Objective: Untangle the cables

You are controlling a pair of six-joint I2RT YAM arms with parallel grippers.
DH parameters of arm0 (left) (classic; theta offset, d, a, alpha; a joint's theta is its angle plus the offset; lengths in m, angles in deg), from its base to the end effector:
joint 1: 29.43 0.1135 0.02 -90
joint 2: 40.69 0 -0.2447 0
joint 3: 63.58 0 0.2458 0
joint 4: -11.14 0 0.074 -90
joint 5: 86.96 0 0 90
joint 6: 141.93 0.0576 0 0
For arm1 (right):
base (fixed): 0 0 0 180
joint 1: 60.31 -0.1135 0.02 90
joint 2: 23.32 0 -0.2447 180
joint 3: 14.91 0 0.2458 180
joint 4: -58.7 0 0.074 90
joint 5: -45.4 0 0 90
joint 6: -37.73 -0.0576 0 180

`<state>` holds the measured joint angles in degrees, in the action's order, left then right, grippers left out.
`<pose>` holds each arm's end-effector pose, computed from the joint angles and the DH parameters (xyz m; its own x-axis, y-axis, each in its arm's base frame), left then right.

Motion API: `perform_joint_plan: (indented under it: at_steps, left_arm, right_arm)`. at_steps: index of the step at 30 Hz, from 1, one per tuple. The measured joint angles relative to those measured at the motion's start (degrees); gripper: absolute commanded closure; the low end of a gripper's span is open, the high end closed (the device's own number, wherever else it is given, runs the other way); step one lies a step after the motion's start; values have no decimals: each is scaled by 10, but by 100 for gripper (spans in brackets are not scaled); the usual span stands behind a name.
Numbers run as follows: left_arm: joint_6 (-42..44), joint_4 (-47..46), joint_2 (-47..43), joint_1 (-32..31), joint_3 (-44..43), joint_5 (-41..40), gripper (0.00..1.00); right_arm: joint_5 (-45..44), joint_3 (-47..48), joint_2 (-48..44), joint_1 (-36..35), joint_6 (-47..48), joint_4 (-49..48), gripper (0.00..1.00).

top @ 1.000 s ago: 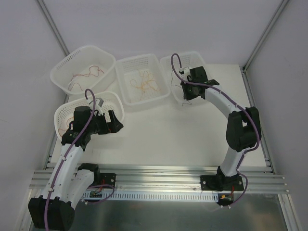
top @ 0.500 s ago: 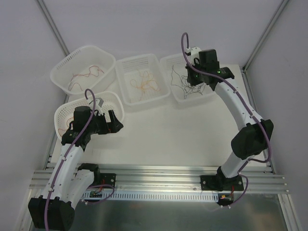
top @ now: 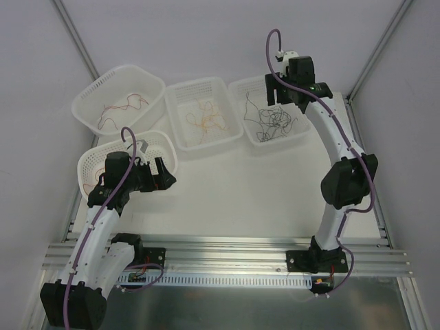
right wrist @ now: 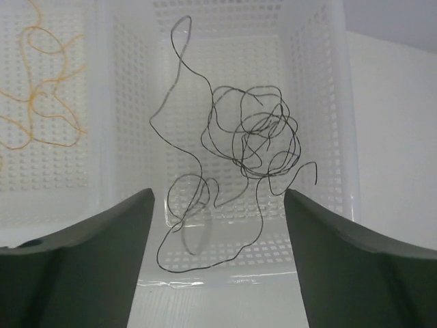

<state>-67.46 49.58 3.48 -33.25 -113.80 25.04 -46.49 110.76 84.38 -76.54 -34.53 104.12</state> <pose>0.1946 -0.0346 0.2417 -0.6160 -0.2077 -0.7599 0.2205 0.8806 -0.4194 0.4278 0.1225 0.3618 -0.3450 -0.4176 -0.8406 -0.3742 0.8825 -0.2849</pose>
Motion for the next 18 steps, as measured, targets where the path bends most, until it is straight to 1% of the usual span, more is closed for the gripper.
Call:
perform_joint_plan:
  at_steps: [1, 4, 8, 10, 11, 12, 18]
  left_arm:
    - [0, 0, 0, 0, 0, 0, 1]
    - [0, 0, -3, 0, 0, 0, 1]
    - [0, 0, -7, 0, 0, 0, 1]
    - [0, 0, -11, 0, 0, 0, 1]
    - [0, 0, -14, 0, 0, 0, 1]
    - [0, 0, -19, 0, 0, 0, 1]
    - [-2, 3, -63, 0, 0, -13, 1]
  right_arm:
    - [-8, 0, 10, 3, -5, 5, 13]
    - [-23, -29, 12, 11, -17, 11, 11]
    - [-38, -102, -41, 15, -29, 16, 5]
    - [-45, -131, -82, 15, -34, 22, 0]
    - [-50, -144, -109, 15, -37, 29, 0]
    - [-57, -152, -136, 15, -38, 35, 3]
    - [-105, -165, -309, 17, -58, 77, 3]
